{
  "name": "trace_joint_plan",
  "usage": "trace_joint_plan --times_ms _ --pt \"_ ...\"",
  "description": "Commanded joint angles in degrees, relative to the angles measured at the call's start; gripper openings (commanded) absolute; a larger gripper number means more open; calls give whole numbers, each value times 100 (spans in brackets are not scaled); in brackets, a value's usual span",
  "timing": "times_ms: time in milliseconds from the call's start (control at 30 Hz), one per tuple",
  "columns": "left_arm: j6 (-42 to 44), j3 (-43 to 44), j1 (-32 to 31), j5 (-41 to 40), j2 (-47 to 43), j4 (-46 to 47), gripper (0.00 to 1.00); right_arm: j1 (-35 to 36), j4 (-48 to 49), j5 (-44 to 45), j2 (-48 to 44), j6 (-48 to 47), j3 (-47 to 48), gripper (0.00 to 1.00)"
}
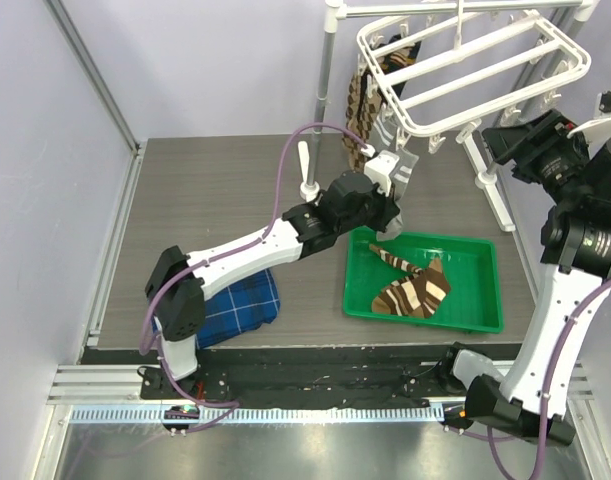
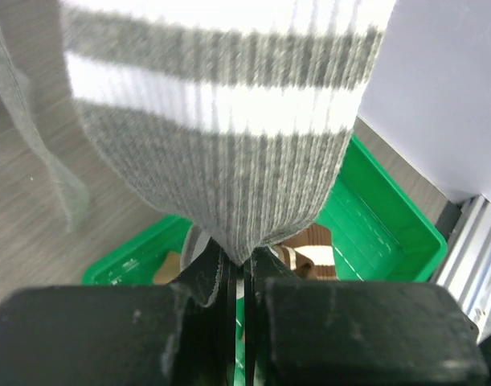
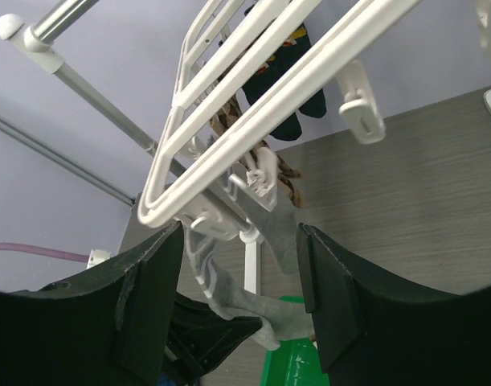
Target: Remove the socks clipped to the hanger
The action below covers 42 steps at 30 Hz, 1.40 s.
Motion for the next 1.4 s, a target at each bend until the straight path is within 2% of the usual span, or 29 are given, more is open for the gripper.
trace_joint_plan --times_ms 0,167,267,333,533,700,1000,1133,1367 --pt "-169 -355 -5 309 -516 499 0 4 -99 143 -396 154 142 66" --pt "-170 -531 -58 335 -639 851 0 101 -72 -165 -345 330 229 65" --pt "-187 -496 -93 335 -657 904 0 338 -185 -96 -152 331 501 62" --pt "-170 -461 -119 335 -666 921 0 767 -230 35 -29 348 581 61" --pt "-91 -382 -251 186 -648 965 0 2182 -862 1353 306 -100 906 59" --pt "32 -399 -374 -7 -622 1061 0 2483 -950 2320 288 -206 845 57" --pt "305 -338 -550 -324 -578 1159 0 2878 -977 2769 446 -258 898 54" --pt "331 -311 -611 -420 -543 1176 0 3247 -1064 3505 534 -302 976 54" --pt "402 -241 -699 -473 -437 1150 0 3704 -1021 4218 622 -337 941 53"
